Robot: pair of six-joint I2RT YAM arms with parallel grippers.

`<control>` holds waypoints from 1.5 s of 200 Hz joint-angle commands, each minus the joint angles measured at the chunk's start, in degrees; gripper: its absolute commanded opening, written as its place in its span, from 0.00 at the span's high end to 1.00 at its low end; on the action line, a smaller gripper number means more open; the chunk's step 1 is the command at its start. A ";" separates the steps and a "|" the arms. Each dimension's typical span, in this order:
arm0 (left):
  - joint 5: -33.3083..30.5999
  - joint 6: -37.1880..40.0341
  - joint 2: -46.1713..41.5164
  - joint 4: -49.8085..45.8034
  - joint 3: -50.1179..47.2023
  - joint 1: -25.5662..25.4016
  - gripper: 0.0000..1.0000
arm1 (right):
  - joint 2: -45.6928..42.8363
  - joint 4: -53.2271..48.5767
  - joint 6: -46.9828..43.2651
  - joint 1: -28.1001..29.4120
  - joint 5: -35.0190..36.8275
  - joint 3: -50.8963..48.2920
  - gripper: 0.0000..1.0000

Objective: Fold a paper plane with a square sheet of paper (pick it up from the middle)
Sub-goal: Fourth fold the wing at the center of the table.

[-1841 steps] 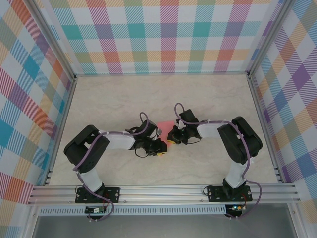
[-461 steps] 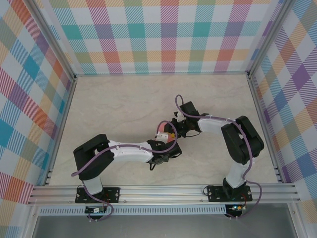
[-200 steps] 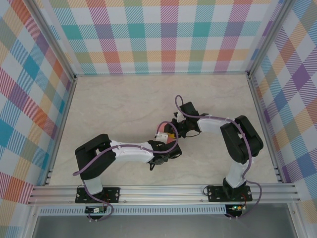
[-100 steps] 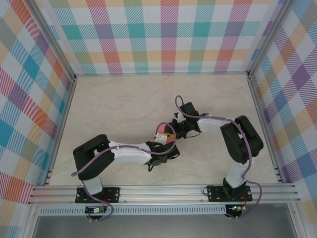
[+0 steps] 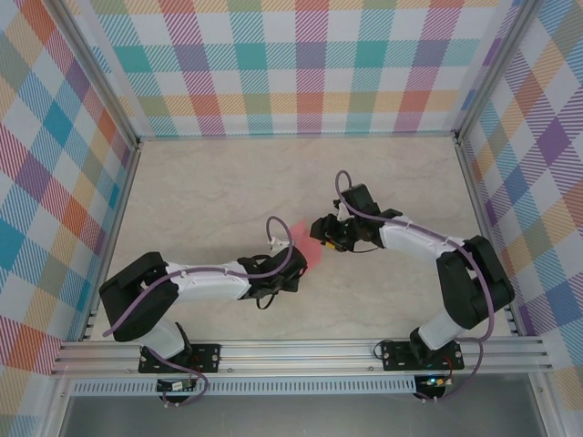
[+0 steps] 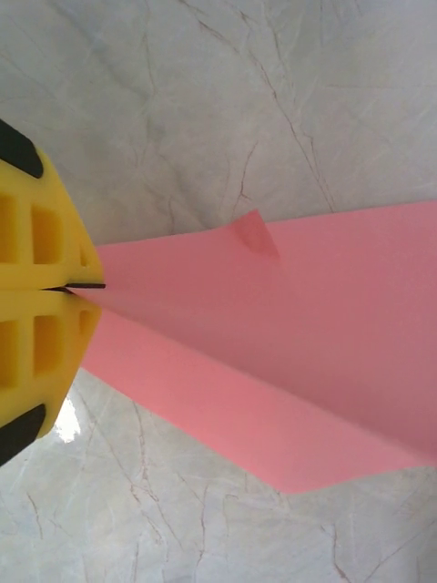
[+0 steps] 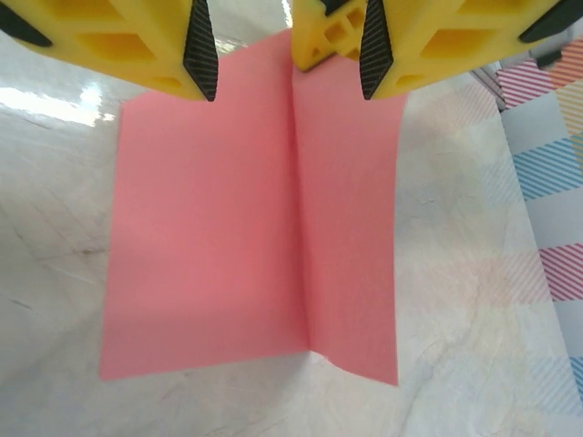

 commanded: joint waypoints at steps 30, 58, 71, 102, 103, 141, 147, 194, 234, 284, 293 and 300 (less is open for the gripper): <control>11.56 2.87 0.34 7.38 -1.64 3.03 0.95 | -0.11 1.33 0.82 0.21 -0.91 -1.99 0.62; 16.59 2.76 1.47 10.46 -2.59 5.07 0.95 | -0.38 3.75 2.04 0.81 -2.07 -3.01 0.68; 18.18 2.67 2.00 11.36 -2.81 5.93 0.95 | -0.12 4.96 2.65 1.19 -3.10 -3.28 0.73; 21.92 2.83 3.07 13.26 -3.55 7.54 0.95 | 0.99 6.70 3.80 2.98 -3.10 -3.58 0.78; 22.12 2.79 3.08 13.34 -3.62 7.57 0.95 | 1.06 6.73 3.78 3.02 -3.15 -3.54 0.78; 24.53 1.10 2.66 15.92 -6.18 9.38 0.95 | 2.96 9.17 4.88 4.95 -4.21 -3.06 0.80; 25.24 0.98 2.64 16.19 -6.39 9.63 0.95 | 3.50 9.77 5.11 5.06 -4.71 -2.93 0.81; 28.53 0.67 3.64 16.88 -6.69 11.17 0.95 | 7.35 14.02 7.57 5.64 -7.46 -1.65 0.83; 31.40 -0.54 4.47 18.68 -7.47 12.24 0.95 | 8.74 13.22 7.92 5.64 -5.46 0.05 0.83; 32.08 -1.60 3.81 20.00 -9.00 12.86 0.95 | 10.56 11.87 7.02 5.59 -5.52 1.67 0.83; 32.31 -1.92 3.62 20.52 -9.44 13.09 0.95 | 10.71 11.75 6.92 5.50 -5.68 1.92 0.84; 32.64 -2.20 3.39 20.83 -9.73 13.32 0.95 | 10.58 11.43 6.92 5.51 -5.25 1.96 0.84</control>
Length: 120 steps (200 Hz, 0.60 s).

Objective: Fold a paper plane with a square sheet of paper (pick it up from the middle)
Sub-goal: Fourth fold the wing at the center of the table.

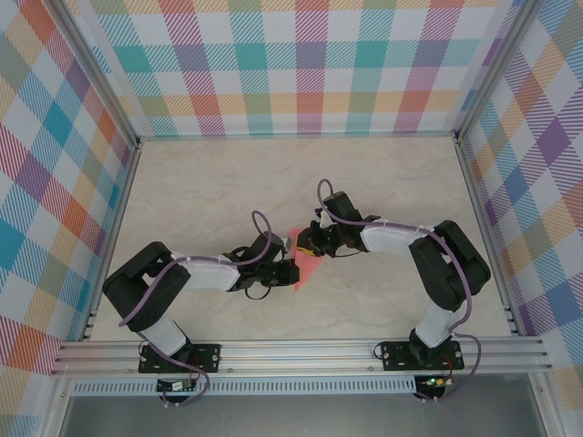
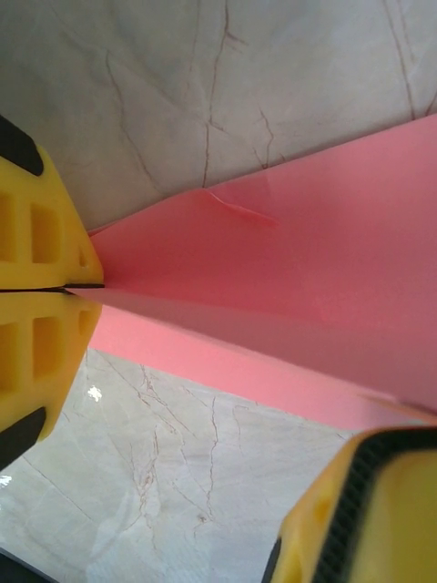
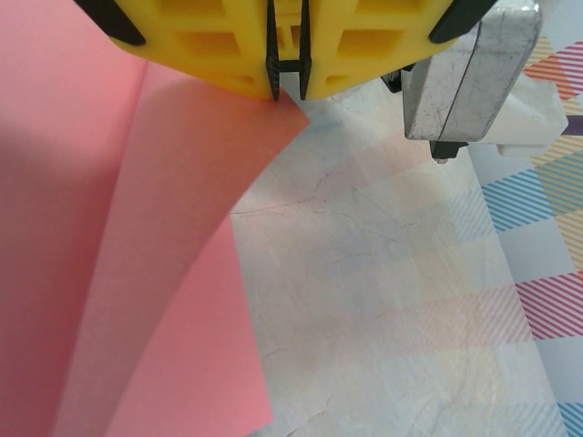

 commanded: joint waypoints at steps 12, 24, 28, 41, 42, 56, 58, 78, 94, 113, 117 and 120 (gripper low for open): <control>1.72 -1.43 -0.37 0.33 -2.51 1.14 0.94 | 0.12 -0.70 -0.33 0.15 1.50 0.93 0.84; 1.79 -1.65 -0.63 0.18 -2.80 1.41 0.94 | -0.61 -1.26 -0.53 0.05 2.54 0.91 0.83; 1.94 -1.86 -0.68 0.38 -2.93 1.55 0.94 | -0.82 -1.53 -0.62 -0.04 2.80 0.91 0.83; 2.88 -2.33 -0.70 0.92 -3.29 1.99 0.95 | -1.28 -1.64 -0.48 -0.30 2.78 0.86 0.83; 2.92 -2.37 -0.71 1.00 -3.34 2.00 0.95 | -1.29 -1.57 -0.46 -0.26 2.78 0.84 0.83; 4.08 -3.02 -0.49 1.93 -3.64 2.41 0.94 | -1.50 -0.18 -0.40 -0.25 1.85 0.49 0.83; 4.27 -3.09 -0.47 2.01 -3.64 2.42 0.94 | -1.54 0.16 -0.37 -0.29 1.48 0.41 0.83; 4.61 -3.73 -0.46 2.12 -3.65 2.75 0.95 | -0.28 2.30 -0.04 -0.28 -1.91 0.51 0.83; 4.80 -3.93 -0.24 1.78 -3.43 2.81 0.95 | 1.52 4.64 0.22 -0.22 -4.77 1.02 0.83; 4.64 -4.19 0.10 1.42 -3.38 2.90 0.95 | 3.34 4.29 0.90 -0.21 -5.26 2.17 0.84; 4.50 -4.25 0.09 1.43 -3.46 2.95 0.95 | 3.64 3.73 0.79 -0.17 -4.70 2.45 0.84; 4.45 -4.38 0.15 1.42 -3.47 2.99 0.95 | 3.88 3.49 0.66 -0.21 -4.36 2.55 0.84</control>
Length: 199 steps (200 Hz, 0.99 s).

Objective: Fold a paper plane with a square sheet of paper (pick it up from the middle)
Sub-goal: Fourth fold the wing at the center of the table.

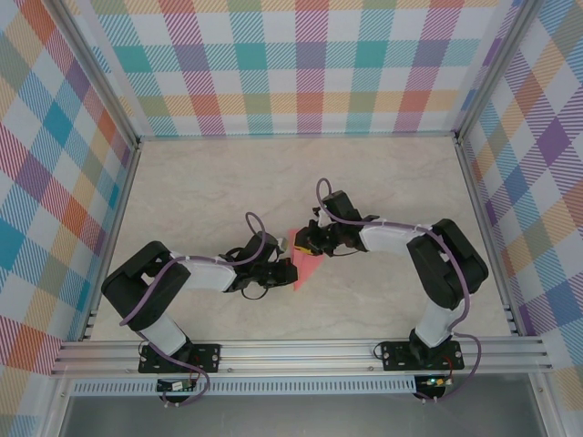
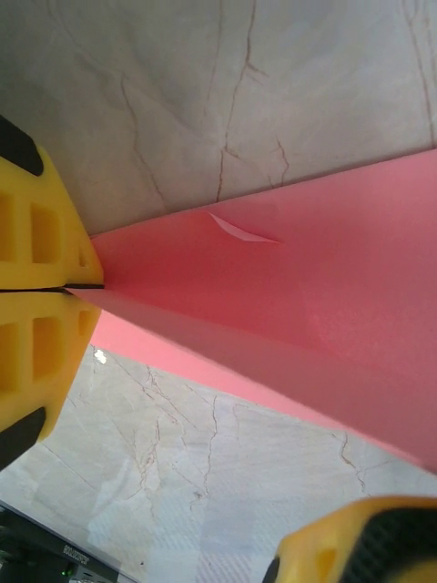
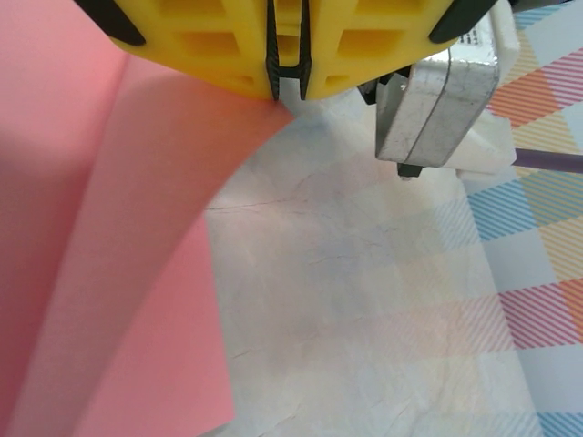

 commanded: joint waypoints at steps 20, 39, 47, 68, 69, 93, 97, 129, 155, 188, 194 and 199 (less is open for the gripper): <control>0.42 -1.45 0.69 -2.29 -1.28 0.91 0.95 | 4.24 1.63 0.34 -0.15 -1.21 2.64 0.84; 0.44 -1.66 1.04 -2.37 -1.37 0.91 0.94 | 5.12 1.63 -0.09 -0.15 -0.86 3.15 0.84; 0.43 -1.66 1.05 -2.79 -1.31 0.95 0.95 | 5.12 0.88 -0.45 -0.30 -0.13 3.24 0.84; 0.67 -1.53 1.14 -3.10 -1.37 1.12 0.95 | 5.38 -0.75 -1.24 -0.24 0.83 3.50 0.84; 0.68 -1.55 1.14 -3.11 -1.33 1.12 0.95 | 5.40 -0.80 -1.24 -0.24 0.93 3.50 0.84; 1.52 -1.08 1.54 -4.11 -0.61 1.48 0.95 | 5.78 -2.22 -1.67 -0.28 2.28 3.58 0.85; 1.66 -0.97 1.64 -4.37 -0.46 1.61 0.95 | 5.77 -2.47 -1.68 -0.24 2.57 3.59 0.85; 3.52 -0.07 2.02 -4.97 0.30 2.28 0.95 | 3.67 -1.97 -1.90 -0.22 2.44 2.89 0.84; 4.60 0.10 2.49 -4.98 0.44 2.67 0.95 | 0.60 -1.23 -2.15 -0.20 1.34 2.52 0.83; 5.44 0.07 3.16 -5.42 1.00 3.07 0.95 | 2.59 1.56 -0.92 0.38 -2.26 2.84 0.83; 5.43 0.07 3.33 -5.42 1.00 3.08 0.95 | 3.20 1.81 -0.67 0.48 -2.49 3.09 0.83; 5.43 -0.02 3.37 -5.33 1.00 3.20 0.95 | 3.59 1.62 -0.55 0.46 -2.33 3.32 0.83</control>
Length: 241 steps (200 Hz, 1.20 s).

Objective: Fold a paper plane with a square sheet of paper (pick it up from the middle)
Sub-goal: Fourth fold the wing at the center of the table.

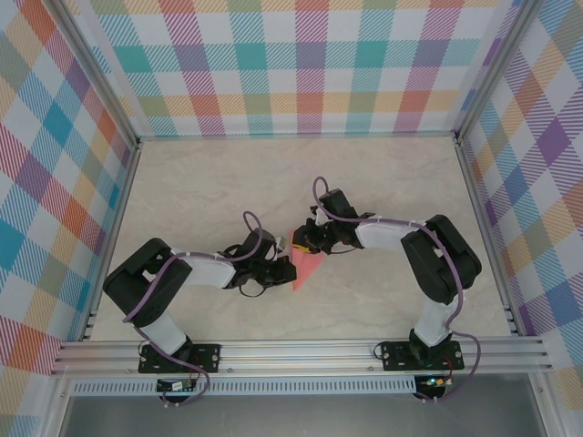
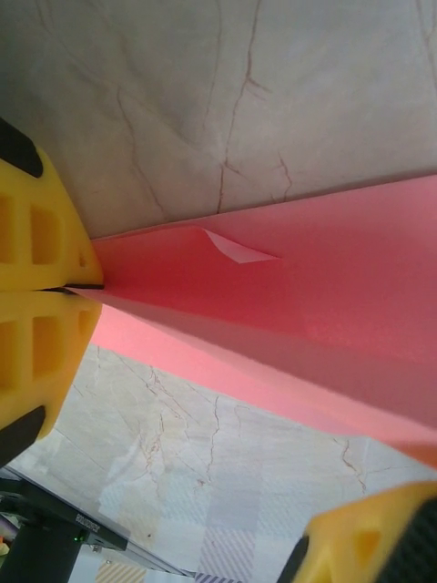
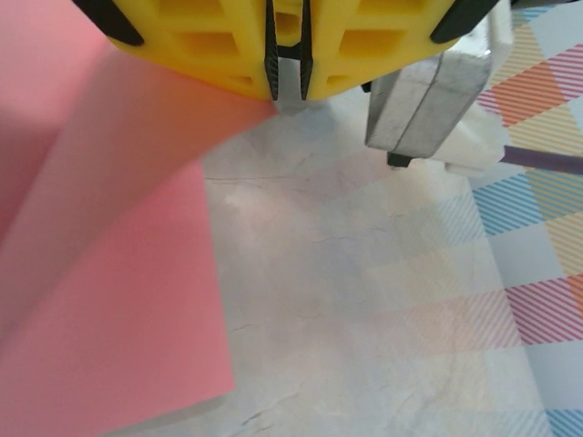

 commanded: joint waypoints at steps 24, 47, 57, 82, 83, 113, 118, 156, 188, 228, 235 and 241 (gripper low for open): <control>0.31 0.78 2.58 -4.56 0.30 0.89 0.95 | 2.52 0.76 -0.17 0.40 -0.61 1.65 0.84; 0.48 0.56 2.88 -4.47 0.30 0.91 0.95 | 3.77 -1.14 -1.58 0.40 0.84 3.12 0.84; 0.49 0.63 2.97 -4.80 0.39 0.99 0.95 | 4.02 -2.69 -2.29 0.40 2.03 3.70 0.84; 0.25 0.70 2.75 -5.17 0.25 1.07 0.95 | 4.40 -3.77 -2.91 0.31 3.02 3.70 0.84; 0.28 0.73 2.77 -5.18 0.23 1.07 0.95 | 4.42 -3.83 -2.93 0.31 3.02 3.71 0.84; 0.82 0.86 3.27 -5.25 0.38 1.34 0.95 | 5.27 -4.75 -3.29 0.31 3.69 4.03 0.84; 0.91 0.92 3.37 -5.22 0.35 1.33 0.95 | 5.52 -4.61 -3.29 0.28 3.66 4.06 0.84; 1.14 1.02 3.54 -5.22 0.21 1.43 0.95 | 7.08 -4.46 -3.51 0.31 3.44 4.41 0.84; 1.07 1.20 3.76 -5.79 0.21 1.44 0.94 | 8.68 -5.81 -3.98 0.35 4.17 4.64 0.84; 2.47 1.19 2.20 -6.31 0.65 1.49 0.86 | 10.10 -6.97 -4.67 0.35 4.81 4.15 0.85; 2.71 1.25 1.65 -6.61 0.82 1.48 0.85 | 10.24 -6.98 -4.70 0.31 4.69 4.11 0.85; 2.77 1.16 1.12 -6.96 1.09 1.44 0.84 | 10.32 -6.73 -4.70 0.31 4.47 4.00 0.85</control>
